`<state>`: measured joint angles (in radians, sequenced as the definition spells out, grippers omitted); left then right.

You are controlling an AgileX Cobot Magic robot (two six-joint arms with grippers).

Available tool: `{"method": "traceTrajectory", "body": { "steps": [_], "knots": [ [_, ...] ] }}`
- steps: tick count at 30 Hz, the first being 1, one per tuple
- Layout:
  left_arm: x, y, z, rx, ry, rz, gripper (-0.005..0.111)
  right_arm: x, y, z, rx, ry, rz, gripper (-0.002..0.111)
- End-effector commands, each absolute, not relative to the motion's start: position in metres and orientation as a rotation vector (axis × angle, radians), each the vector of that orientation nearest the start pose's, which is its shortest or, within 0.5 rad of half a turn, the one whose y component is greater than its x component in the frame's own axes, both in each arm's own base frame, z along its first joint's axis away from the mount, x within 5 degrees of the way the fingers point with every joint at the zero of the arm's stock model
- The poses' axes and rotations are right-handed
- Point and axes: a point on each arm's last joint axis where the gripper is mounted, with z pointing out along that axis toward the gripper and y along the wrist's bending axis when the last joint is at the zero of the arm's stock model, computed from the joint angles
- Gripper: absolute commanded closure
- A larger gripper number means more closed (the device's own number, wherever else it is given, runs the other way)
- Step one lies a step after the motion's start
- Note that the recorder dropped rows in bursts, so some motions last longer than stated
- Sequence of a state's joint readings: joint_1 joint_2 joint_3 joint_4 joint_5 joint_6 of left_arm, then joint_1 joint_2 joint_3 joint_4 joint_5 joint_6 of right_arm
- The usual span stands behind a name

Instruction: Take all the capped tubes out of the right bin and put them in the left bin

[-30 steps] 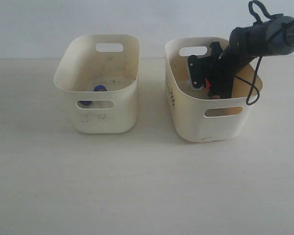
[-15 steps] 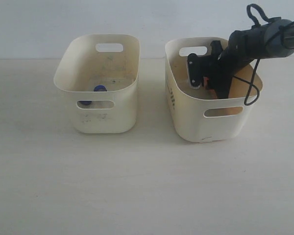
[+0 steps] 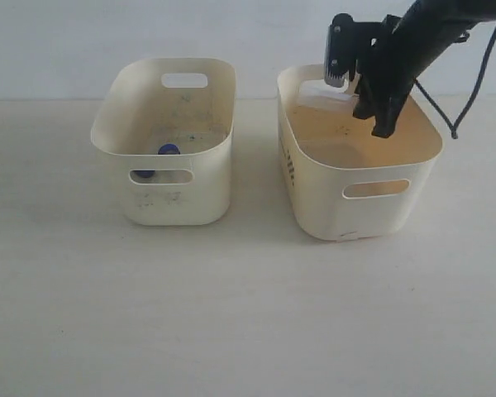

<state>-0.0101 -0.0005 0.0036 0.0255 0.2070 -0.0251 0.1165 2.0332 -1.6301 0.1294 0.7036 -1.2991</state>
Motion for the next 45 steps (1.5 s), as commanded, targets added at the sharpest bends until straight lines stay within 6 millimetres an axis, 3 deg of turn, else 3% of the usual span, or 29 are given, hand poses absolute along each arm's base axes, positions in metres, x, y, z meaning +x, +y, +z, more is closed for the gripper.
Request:
{"method": "traceTrajectory", "body": {
  "steps": [1,4,6,8,9,10,13,16,17,20,21,23,25,31,35,37,40,45],
  "knots": [
    [0.056,0.0,0.195,-0.008,1.686,-0.016,0.102,0.421,0.062,0.252,-1.549,2.204,-0.051,0.108],
    [0.056,0.0,0.195,-0.008,1.686,-0.016,0.102,0.41,0.071,0.271,-1.406,2.235,0.13,0.108],
    [0.056,0.0,0.195,-0.008,1.686,-0.016,0.102,0.402,0.084,0.295,-1.281,2.166,0.285,0.108],
    [0.056,0.0,0.195,-0.008,1.686,-0.016,0.102,0.396,0.101,0.317,-1.124,2.075,0.505,0.108],
    [0.056,0.0,0.195,-0.008,1.686,-0.016,0.102,0.395,0.12,0.327,-1.011,2.002,0.68,0.108],
    [0.056,0.0,0.195,-0.008,1.686,-0.016,0.102,0.396,0.129,0.329,-0.964,1.974,0.742,0.108],
    [0.056,0.0,0.195,-0.008,1.686,-0.016,0.102,0.401,0.164,0.322,-0.885,1.93,0.757,0.108],
    [0.056,0.0,0.195,-0.008,1.686,-0.016,0.102,0.41,0.213,0.302,-0.667,1.948,0.696,0.108],
    [0.056,0.0,0.195,-0.008,1.686,-0.016,0.102,0.411,0.22,0.296,-0.632,1.958,0.693,0.106],
    [0.056,0.0,0.195,-0.008,1.686,-0.016,0.102,0.411,0.238,0.275,-0.638,2.0,0.71,0.079],
    [0.056,0.0,0.195,-0.008,1.686,-0.016,0.102,0.412,0.239,0.268,-0.631,2.027,0.735,0.063],
    [0.056,0.0,0.195,-0.008,1.686,-0.016,0.102,0.413,0.24,0.263,-0.592,2.058,0.76,0.047],
    [0.056,0.0,0.195,-0.008,1.686,-0.016,0.102,0.414,0.239,0.263,-0.537,2.08,0.78,0.043],
    [0.056,0.0,0.195,-0.008,1.686,-0.016,0.102,0.404,0.234,0.291,-0.557,2.028,0.782,0.062],
    [0.056,0.0,0.195,-0.008,1.686,-0.016,0.102,0.39,0.228,0.312,-0.732,1.998,0.688,0.074],
    [0.056,0.0,0.195,-0.008,1.686,-0.016,0.102,0.38,0.222,0.319,-0.815,2.033,0.634,0.085],
    [0.056,0.0,0.195,-0.008,1.686,-0.016,0.102,0.366,0.208,0.325,-0.807,2.203,0.548,0.109],
    [0.056,0.0,0.195,-0.008,1.686,-0.016,0.102,0.337,0.185,0.33,-0.803,2.296,0.418,0.108]
  ]
}}
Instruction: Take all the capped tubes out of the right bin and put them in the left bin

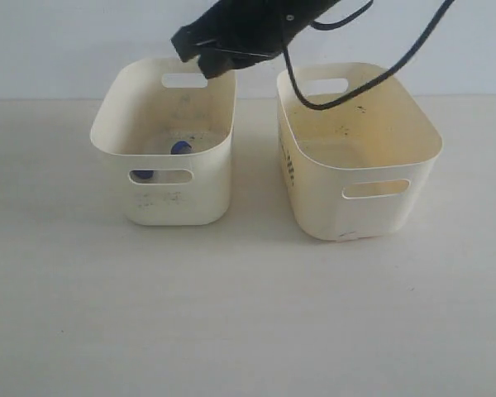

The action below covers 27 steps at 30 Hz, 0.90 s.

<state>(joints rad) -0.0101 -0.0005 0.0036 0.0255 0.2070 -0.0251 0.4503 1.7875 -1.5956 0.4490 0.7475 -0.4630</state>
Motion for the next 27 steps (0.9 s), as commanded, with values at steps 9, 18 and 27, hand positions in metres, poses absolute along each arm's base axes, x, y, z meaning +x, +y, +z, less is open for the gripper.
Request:
{"method": "traceTrajectory", "body": {
  "steps": [9,18,27],
  "knots": [
    [0.056,0.0,0.195,-0.008,1.686,-0.016,0.102,0.267,0.155,0.314,-0.66,2.457,0.523,0.108],
    [0.056,0.0,0.195,-0.008,1.686,-0.016,0.102,0.252,0.151,0.308,-0.724,2.567,0.537,0.108],
    [0.056,0.0,0.195,-0.008,1.686,-0.016,0.102,0.253,0.149,0.309,-0.8,2.531,0.482,0.108]
  ]
}}
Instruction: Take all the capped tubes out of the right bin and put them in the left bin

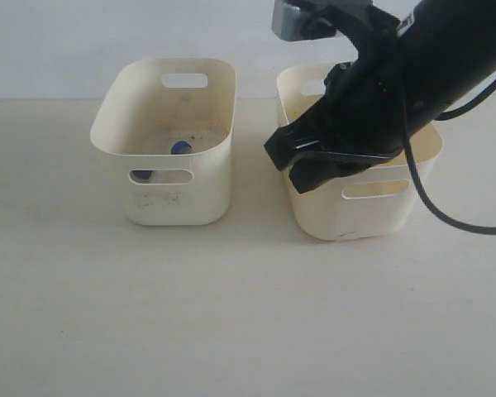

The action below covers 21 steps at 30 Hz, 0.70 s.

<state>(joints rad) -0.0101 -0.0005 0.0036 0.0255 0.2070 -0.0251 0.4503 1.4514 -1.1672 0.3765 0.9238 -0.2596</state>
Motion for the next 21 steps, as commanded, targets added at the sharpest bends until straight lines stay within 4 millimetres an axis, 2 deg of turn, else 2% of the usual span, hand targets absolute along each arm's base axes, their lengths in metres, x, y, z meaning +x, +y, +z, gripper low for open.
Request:
{"method": "traceTrajectory", "body": {
  "steps": [1,4,7,9,13,18,21],
  "knots": [
    [0.056,0.0,0.195,-0.008,1.686,-0.016,0.102,0.251,0.147,0.311,-0.799,2.522,0.462,0.108],
    [0.056,0.0,0.195,-0.008,1.686,-0.016,0.102,0.244,0.142,0.332,-0.729,2.395,0.468,0.108],
    [0.056,0.0,0.195,-0.008,1.686,-0.016,0.102,0.232,0.13,0.355,-0.581,2.146,0.456,0.108],
    [0.056,0.0,0.195,-0.008,1.686,-0.016,0.102,0.215,0.117,0.362,-0.483,1.982,0.448,0.108],
    [0.056,0.0,0.195,-0.008,1.686,-0.016,0.102,0.174,0.08,0.345,-0.299,1.858,0.446,0.108],
    [0.056,0.0,0.195,-0.008,1.686,-0.016,0.102,0.134,0.027,0.293,0.062,1.784,0.361,0.108],
    [0.056,0.0,0.195,-0.008,1.686,-0.016,0.102,0.11,0.006,0.267,0.263,1.665,0.308,0.108]
  ]
}}
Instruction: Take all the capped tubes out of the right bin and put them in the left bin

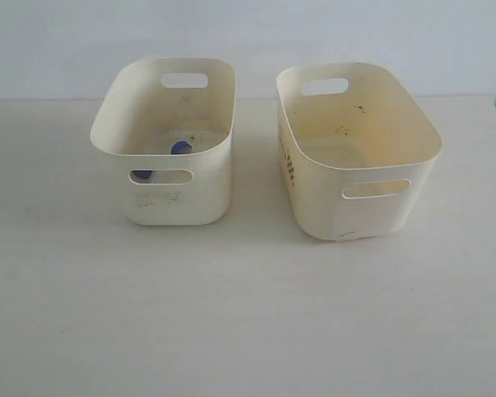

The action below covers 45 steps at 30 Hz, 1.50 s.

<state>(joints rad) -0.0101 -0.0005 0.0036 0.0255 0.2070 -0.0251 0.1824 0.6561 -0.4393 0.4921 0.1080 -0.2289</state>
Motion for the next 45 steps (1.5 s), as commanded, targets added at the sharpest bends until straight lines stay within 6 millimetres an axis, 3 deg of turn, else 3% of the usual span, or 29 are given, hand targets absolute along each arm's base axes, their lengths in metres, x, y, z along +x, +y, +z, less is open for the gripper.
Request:
{"method": "traceTrajectory", "body": {
  "steps": [1,5,8,10,22,31,45],
  "knots": [
    [0.056,0.0,0.195,-0.008,1.686,-0.016,0.102,0.102,0.0,0.26,0.324,1.609,0.303,0.108],
    [0.056,0.0,0.195,-0.008,1.686,-0.016,0.102,0.075,-0.011,0.238,0.439,1.406,0.286,0.108],
    [0.056,0.0,0.195,-0.008,1.686,-0.016,0.102,0.066,-0.012,0.223,0.429,1.368,0.269,0.108],
    [0.056,0.0,0.195,-0.008,1.686,-0.016,0.102,0.063,-0.012,0.224,0.423,1.338,0.275,0.108],
    [0.056,0.0,0.195,-0.008,1.686,-0.016,0.102,0.061,0.003,0.201,0.22,1.625,0.248,0.108],
    [0.056,0.0,0.195,-0.008,1.686,-0.016,0.102,0.052,0.0,0.178,0.386,1.839,0.284,0.108],
    [0.056,0.0,0.195,-0.008,1.686,-0.016,0.102,0.052,0.0,0.178,0.388,1.846,0.284,0.108]
  ]
}}
